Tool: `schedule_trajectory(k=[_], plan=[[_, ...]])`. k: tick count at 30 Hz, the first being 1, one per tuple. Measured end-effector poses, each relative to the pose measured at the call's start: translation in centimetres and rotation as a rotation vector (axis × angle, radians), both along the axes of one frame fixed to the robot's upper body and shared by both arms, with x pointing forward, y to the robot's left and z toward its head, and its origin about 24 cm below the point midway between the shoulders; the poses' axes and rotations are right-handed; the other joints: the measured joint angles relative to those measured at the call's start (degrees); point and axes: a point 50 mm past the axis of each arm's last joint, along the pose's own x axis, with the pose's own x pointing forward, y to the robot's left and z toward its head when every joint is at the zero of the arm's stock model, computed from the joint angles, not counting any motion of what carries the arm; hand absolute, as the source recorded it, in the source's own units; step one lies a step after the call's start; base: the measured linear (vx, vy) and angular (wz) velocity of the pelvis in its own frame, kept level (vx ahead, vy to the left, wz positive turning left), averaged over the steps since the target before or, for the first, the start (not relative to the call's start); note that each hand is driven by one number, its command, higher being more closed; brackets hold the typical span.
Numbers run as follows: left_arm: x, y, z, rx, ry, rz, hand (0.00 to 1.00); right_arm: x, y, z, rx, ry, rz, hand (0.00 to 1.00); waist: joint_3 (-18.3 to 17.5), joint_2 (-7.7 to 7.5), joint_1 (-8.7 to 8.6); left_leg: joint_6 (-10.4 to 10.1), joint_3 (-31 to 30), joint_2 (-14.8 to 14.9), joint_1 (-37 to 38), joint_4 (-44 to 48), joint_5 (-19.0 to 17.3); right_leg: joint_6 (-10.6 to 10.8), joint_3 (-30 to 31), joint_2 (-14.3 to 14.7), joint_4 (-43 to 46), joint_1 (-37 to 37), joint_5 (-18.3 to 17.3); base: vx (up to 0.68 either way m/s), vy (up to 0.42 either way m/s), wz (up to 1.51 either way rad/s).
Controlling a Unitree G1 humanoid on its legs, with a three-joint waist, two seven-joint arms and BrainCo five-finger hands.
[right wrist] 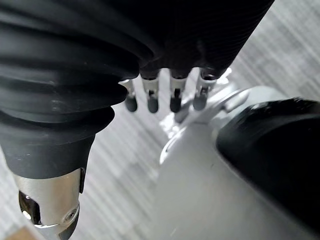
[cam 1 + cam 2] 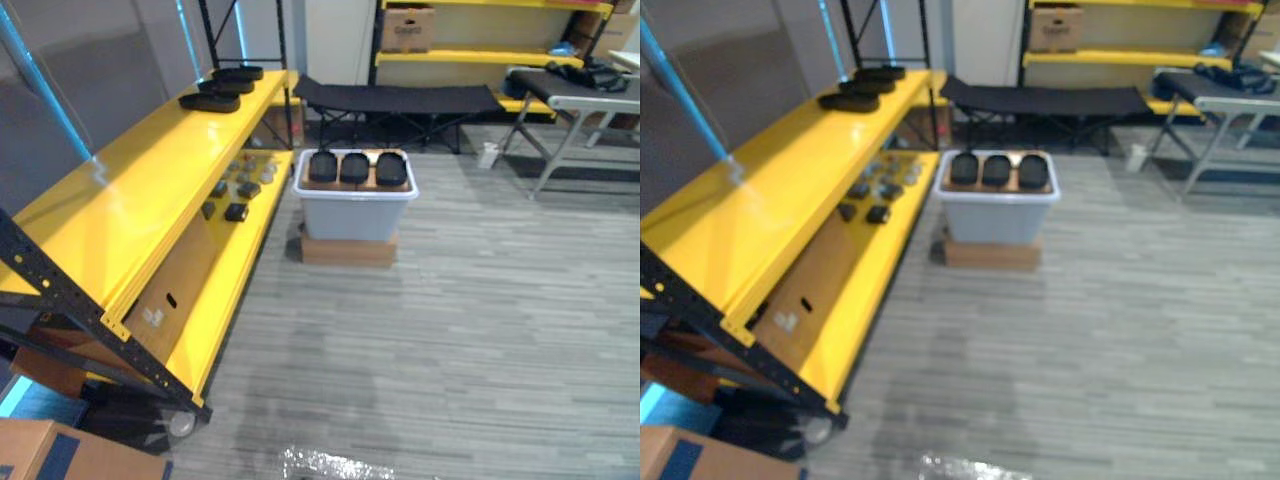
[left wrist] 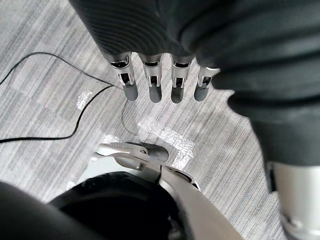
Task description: Walk over and take plastic housings, then place them on the shelf
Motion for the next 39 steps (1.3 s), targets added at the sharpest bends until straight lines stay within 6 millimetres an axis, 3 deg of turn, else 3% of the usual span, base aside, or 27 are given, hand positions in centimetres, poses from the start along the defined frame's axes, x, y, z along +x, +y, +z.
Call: schedule_trajectory(k=[2, 11, 15, 22, 26, 30, 33, 36, 39], plan=[[-0.1, 0.1, 0.0, -0.002, 0.004, 0.004, 0.0, 0.6, 0.0, 0.0, -0.007, -0.018, 0.014, 0.0, 0.0, -0.04, 0.05, 1.2, 0.0, 0.0, 1.0, 0.0, 0.6, 0.5, -0.2, 0.2, -0.4, 1.5, 0.4, 0.16, -0.018, 0.03], [1.5, 0.4, 0.1, -0.015, -0.066, -0.009, 0.0, 5.1, 0.0, 0.5, -0.021, -0.133, 0.057, 0.0, 2.6, 0.0, -0.38, 1.3, 0.9, 0.6, 2.9, 0.0, 0.7, 0.4, -1.4, 0.9, -1.2, 3.7, 0.4, 0.07, -0.029, -0.01], [1.8, 0.2, 0.1, -0.026, -0.083, 0.012, 0.0, 5.5, -0.1, 0.6, -0.028, -0.146, 0.058, 0.0, 2.9, 0.39, -0.72, 1.3, 1.0, 0.6, 2.9, 0.0, 0.7, 0.4, -1.4, 0.9, -1.3, 3.8, 0.4, -0.06, -0.009, -0.02], [1.9, 0.2, 0.1, -0.035, -0.1, 0.009, 0.0, 5.2, -0.1, 0.6, -0.031, -0.163, 0.082, 0.0, 4.0, -0.33, -1.21, 1.0, 1.1, 0.6, 2.8, -0.1, 0.5, 0.1, -1.5, 0.8, -1.4, 3.4, 0.2, -0.12, 0.014, -0.03], [3.0, 0.3, 0.3, -0.013, -0.141, -0.042, 0.0, 5.4, 0.0, 0.7, -0.039, -0.186, 0.178, 0.0, 4.7, 0.06, -1.13, 1.2, 1.2, 0.6, 0.8, -0.1, 0.4, 0.2, -1.4, 0.7, -1.4, 1.4, -0.1, -0.12, 0.03, -0.03], [4.7, 0.5, 0.6, 0.03, -0.207, -0.019, 0.0, 7.2, -0.9, 1.3, -0.109, -0.248, 0.191, 0.0, 6.9, 0.15, -0.33, 1.2, 1.1, 0.2, -2.9, -0.1, 0.4, 1.0, -1.3, 0.3, -2.0, -1.7, 0.4, -0.03, 0.04, 0.03], [5.5, 1.0, 0.8, 0.049, -0.23, 0.061, 0.0, 8.5, -1.3, 1.8, -0.128, -0.316, 0.086, 0.0, 8.8, -1.45, 0.48, 1.4, 1.1, -0.4, -2.2, 0.0, 0.4, 1.1, -1.0, -0.2, -1.4, -1.4, 1.6, 0.11, 0.038, 0.05], [6.0, 1.2, 0.9, 0.04, -0.276, 0.099, 0.0, 9.5, -1.4, 2.2, -0.124, -0.362, 0.04, 0.0, 8.7, -2.0, 0.61, 2.5, 1.2, -0.8, -2.1, 0.2, 0.4, 1.4, -0.6, -0.2, -1.3, -1.3, 1.9, 0.2, 0.032, -0.02], [8.7, 0.7, 1.6, 0.044, -0.381, 0.056, 0.0, 10.5, -0.5, 2.3, -0.114, -0.39, 0.068, 0.0, 8.7, -1.95, 0.91, 2.8, 1.2, -0.6, -1.9, 0.3, 0.4, 0.9, -0.1, 0.0, -1.3, -1.1, 2.3, 0.17, 0.012, 0.0]])
